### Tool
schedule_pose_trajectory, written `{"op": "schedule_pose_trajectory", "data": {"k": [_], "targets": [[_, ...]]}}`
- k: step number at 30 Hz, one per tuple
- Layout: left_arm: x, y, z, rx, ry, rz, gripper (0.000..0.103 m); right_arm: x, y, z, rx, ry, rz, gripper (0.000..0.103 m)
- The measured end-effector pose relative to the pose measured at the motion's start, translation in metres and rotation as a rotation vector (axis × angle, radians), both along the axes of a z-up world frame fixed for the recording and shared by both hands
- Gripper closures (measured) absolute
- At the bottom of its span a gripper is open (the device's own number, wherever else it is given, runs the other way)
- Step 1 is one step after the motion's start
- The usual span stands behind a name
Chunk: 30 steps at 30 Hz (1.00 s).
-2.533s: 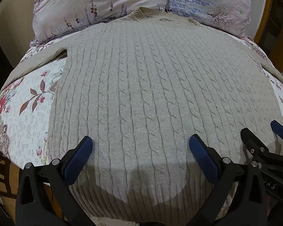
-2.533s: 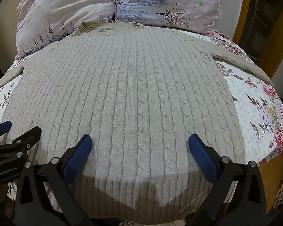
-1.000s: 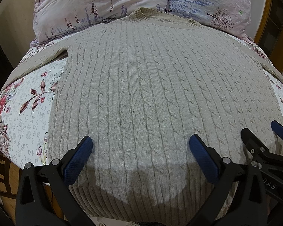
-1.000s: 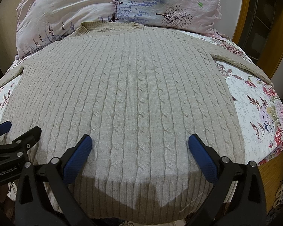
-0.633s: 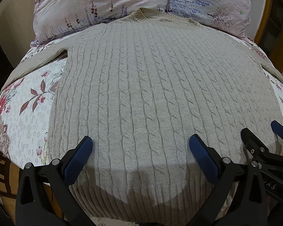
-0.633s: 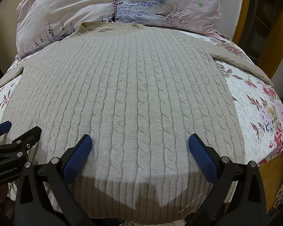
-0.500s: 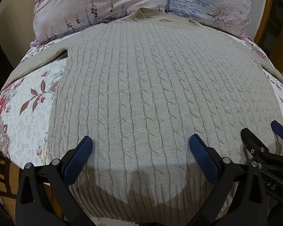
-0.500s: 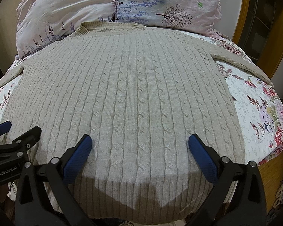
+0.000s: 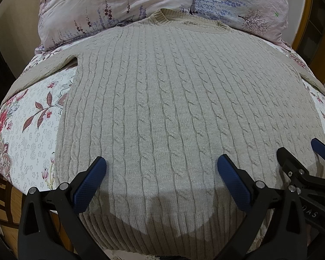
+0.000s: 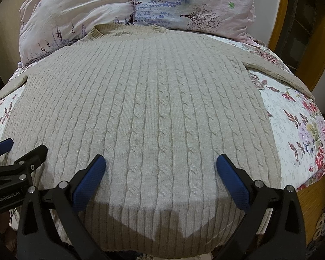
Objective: Fold small clothes
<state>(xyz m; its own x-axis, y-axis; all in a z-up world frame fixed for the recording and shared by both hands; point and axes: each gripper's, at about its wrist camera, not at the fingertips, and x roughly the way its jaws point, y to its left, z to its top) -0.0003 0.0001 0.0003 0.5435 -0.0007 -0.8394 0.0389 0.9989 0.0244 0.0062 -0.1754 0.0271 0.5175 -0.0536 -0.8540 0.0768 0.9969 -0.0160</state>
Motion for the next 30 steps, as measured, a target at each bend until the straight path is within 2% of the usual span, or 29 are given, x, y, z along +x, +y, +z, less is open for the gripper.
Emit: {"op": "schedule_pose_trajectory", "data": {"k": [10, 23, 26, 30], "targets": [[0.003, 0.0, 0.002, 0.0, 0.02, -0.006, 0.001, 0.009, 0.002, -0.007, 0.017, 0.04, 0.058, 0.002], [0.02, -0.001, 0.001, 0.01, 0.111, -0.08, 0.001, 0.013, -0.008, -0.002, 0.044, -0.014, 0.194, 0.002], [0.029, 0.002, 0.004, 0.013, 0.111, -0.091, 0.001, 0.022, -0.028, 0.008, 0.102, -0.056, 0.147, 0.002], [0.041, 0.016, 0.014, 0.028, 0.052, -0.054, 0.001, 0.045, -0.093, 0.031, 0.194, -0.145, -0.03, 0.003]]}}
